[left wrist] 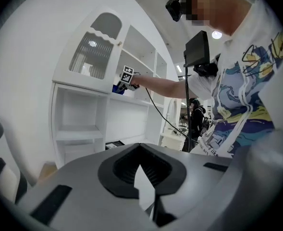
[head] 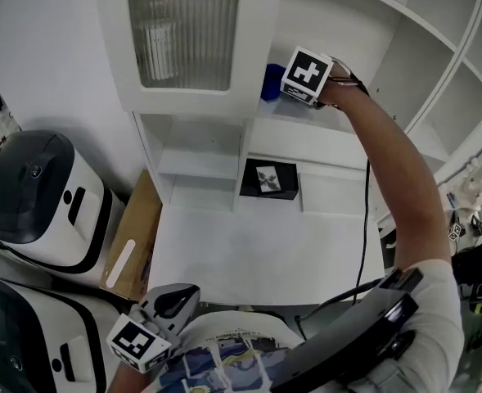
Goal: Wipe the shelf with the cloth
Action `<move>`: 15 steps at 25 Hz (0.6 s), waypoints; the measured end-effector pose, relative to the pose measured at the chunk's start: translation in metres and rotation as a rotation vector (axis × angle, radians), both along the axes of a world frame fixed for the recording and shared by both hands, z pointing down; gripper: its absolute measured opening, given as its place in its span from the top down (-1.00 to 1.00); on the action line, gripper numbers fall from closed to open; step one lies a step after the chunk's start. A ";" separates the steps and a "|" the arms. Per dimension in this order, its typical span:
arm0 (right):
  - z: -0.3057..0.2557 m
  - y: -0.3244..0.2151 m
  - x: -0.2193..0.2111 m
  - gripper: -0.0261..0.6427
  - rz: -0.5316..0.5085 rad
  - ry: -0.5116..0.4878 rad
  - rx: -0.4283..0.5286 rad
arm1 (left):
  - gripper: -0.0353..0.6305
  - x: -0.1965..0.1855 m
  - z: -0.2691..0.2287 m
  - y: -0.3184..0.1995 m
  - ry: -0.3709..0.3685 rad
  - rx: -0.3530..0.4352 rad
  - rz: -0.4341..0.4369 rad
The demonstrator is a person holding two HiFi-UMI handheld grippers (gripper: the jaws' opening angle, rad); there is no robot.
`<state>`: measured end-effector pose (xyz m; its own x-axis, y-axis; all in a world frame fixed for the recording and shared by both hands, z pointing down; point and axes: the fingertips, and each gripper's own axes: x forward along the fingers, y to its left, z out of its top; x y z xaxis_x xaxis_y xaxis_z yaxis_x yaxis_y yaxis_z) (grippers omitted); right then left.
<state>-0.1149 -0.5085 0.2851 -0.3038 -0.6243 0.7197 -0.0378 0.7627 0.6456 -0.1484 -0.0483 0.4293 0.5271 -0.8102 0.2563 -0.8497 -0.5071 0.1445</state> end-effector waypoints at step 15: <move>0.010 -0.013 0.049 0.72 0.058 0.039 0.013 | 0.88 0.009 0.001 -0.003 0.003 0.001 0.033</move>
